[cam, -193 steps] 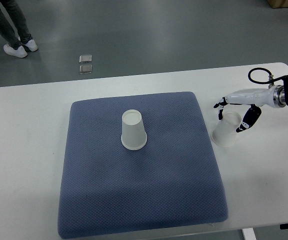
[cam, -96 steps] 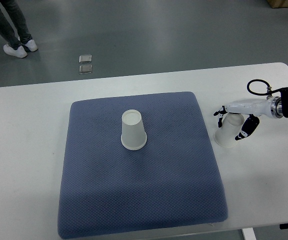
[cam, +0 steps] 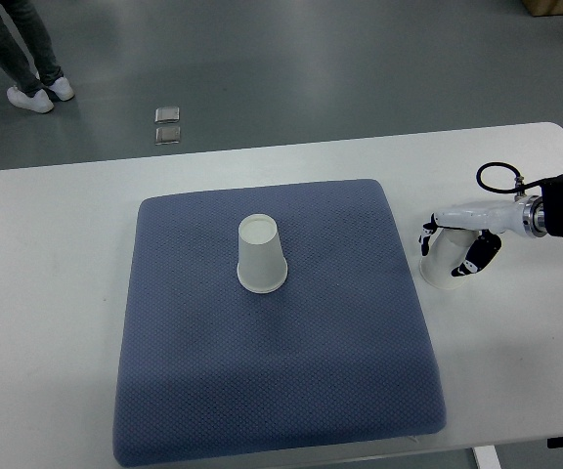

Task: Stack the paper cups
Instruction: 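Lower the right hand around the cup and close fingers on it, then lift the cup and carry it over the cup on the pad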

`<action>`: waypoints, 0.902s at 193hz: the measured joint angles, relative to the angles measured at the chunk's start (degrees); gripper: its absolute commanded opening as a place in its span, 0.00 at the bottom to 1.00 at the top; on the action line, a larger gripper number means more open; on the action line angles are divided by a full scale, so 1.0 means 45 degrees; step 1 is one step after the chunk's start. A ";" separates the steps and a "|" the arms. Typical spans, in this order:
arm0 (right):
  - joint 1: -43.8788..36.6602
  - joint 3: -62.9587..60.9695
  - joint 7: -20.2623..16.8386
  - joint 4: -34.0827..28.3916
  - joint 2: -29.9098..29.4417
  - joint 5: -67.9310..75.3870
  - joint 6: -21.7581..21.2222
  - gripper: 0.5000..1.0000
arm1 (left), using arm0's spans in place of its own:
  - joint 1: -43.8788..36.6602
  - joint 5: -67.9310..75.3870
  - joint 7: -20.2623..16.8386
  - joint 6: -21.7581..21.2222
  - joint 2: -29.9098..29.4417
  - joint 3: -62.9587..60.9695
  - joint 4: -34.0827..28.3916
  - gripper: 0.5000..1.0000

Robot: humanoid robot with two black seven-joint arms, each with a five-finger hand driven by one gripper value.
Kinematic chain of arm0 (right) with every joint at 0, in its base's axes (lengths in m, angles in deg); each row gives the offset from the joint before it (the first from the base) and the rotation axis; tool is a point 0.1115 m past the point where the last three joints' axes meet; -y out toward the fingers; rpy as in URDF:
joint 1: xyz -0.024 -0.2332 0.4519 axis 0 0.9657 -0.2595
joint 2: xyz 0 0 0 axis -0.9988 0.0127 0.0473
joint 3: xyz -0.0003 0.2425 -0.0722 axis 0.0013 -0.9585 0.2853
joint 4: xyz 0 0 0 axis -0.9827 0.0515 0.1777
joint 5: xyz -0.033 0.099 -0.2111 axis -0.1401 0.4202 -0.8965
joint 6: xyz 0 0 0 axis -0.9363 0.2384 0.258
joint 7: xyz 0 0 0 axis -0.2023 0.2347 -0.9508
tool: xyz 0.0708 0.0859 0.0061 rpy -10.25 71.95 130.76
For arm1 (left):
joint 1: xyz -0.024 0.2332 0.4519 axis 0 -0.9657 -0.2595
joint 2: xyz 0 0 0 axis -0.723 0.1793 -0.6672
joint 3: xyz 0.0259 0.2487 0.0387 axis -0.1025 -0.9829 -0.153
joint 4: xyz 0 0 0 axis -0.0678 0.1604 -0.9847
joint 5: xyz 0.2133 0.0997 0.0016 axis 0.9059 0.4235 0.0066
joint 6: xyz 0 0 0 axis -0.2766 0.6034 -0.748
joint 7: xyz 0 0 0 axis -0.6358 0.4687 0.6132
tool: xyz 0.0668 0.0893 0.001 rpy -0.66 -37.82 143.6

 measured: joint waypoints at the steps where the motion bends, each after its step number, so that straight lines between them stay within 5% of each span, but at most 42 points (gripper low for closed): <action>1: 0.0003 -0.0001 0.0000 0.0003 0.0000 0.0000 0.0000 0.53 | 0.0000 0.0000 0.0000 0.0000 0.0000 0.0000 0.0000 1.00; 104: 0.0142 -0.0058 0.0004 0.0201 -0.0277 0.0020 -0.0159 0.00 | 0.0000 0.0000 0.0000 -0.0006 0.0000 0.0000 -0.0001 1.00; 174: -0.0043 -0.0108 0.0020 0.0203 -0.0242 0.0038 -0.0218 0.00 | 0.0000 0.0000 0.0000 -0.0006 0.0000 0.0000 -0.0003 1.00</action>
